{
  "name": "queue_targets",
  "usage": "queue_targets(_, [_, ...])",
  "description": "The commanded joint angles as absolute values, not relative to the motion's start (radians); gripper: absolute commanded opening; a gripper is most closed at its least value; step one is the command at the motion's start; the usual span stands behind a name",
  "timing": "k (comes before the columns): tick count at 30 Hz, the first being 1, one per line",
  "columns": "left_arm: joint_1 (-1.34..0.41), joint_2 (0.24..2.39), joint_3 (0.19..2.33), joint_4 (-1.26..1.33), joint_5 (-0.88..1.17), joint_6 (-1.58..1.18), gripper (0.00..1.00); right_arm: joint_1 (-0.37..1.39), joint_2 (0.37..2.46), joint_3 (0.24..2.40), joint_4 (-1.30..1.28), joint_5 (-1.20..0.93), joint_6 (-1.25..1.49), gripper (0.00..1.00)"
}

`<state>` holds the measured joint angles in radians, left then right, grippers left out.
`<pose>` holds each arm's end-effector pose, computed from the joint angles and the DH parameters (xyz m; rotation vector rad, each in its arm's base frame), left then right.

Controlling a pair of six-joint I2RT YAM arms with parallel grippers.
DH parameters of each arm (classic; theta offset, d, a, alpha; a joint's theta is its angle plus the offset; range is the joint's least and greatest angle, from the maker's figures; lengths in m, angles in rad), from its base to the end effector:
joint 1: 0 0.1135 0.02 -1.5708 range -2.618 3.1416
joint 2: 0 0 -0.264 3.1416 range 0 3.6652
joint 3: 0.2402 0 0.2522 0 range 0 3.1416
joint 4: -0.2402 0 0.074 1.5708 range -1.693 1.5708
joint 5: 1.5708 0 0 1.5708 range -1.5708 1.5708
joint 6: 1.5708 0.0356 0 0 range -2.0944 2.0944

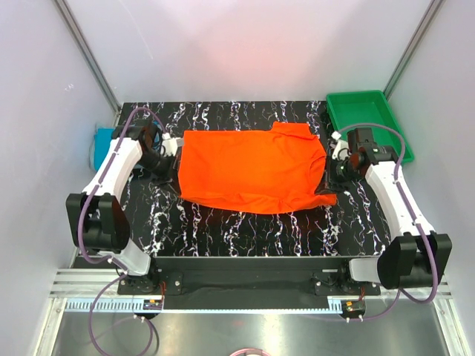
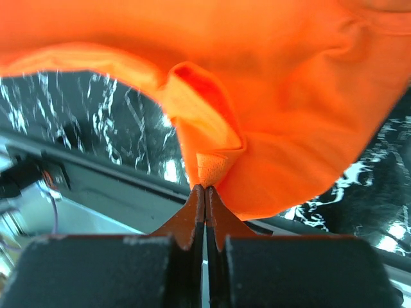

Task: Fold and stack the t-shirts
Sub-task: Flatten the tshirt out, then fold the tshirt

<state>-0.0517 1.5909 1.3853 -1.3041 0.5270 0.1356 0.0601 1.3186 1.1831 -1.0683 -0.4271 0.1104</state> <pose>0.2824 -0.0325 0.2816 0.3007 2.9410 -0.7930 0.2418 0.0293 0.2962 -0.0414 2.7472 0.6366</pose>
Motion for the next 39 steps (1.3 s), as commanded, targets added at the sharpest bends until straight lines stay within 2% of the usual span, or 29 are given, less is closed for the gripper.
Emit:
queue_targets(1, [-0.032,1.608,1.414,-1.281,0.473,0.135,0.0,0.006,1.325,1.201,-1.026,-0.394,0.149,0.0])
queue_targets(11, [-0.002,1.732,1.46,-1.259,0.341,0.127,0.0,-0.051,1.42,1.215,-0.902,-0.333,0.127,0.0])
queue_targets(20, [-0.002,1.842,1.566,-1.255,0.311,0.132,0.0,-0.054,1.5,1.25,-0.828,-0.31,0.092,0.0])
queue_targets(39, [-0.046,1.989,1.729,-1.233,0.314,0.13,0.0,-0.051,1.812,1.543,-0.735,-0.322,0.04,0.0])
